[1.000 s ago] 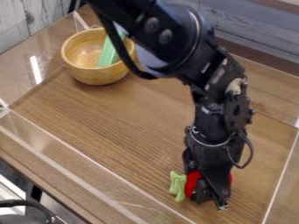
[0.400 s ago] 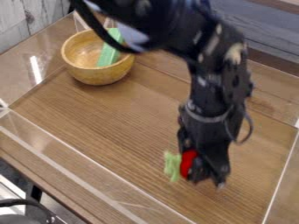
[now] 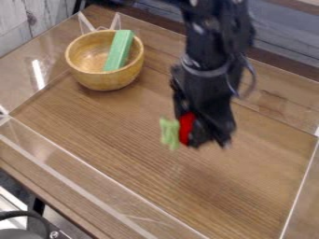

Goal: Move the red object to the left side of the table

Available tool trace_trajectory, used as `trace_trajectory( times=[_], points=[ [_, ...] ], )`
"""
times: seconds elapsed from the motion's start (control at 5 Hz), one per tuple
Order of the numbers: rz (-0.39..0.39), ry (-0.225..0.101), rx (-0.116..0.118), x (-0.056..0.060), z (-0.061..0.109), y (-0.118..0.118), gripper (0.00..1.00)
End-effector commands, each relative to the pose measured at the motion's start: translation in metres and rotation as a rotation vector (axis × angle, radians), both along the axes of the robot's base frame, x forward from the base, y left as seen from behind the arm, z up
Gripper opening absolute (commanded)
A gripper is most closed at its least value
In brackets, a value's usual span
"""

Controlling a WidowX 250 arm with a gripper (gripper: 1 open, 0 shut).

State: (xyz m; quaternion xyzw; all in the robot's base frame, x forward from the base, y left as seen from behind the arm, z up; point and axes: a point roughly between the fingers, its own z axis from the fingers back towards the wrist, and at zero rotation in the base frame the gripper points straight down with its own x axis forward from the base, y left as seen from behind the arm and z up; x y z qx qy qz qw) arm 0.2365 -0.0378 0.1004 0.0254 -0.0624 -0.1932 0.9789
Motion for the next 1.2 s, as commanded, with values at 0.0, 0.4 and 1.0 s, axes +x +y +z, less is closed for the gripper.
trace_trajectory(
  times=[0.0, 0.4, 1.0],
  points=[
    [0.094, -0.074, 0.014, 0.017, 0.016, 0.033, 0.0],
    [0.202, -0.075, 0.041, 0.027, -0.004, 0.086, 0.0],
    [0.223, -0.028, 0.016, 0.042, -0.054, 0.087, 0.0]
  ],
)
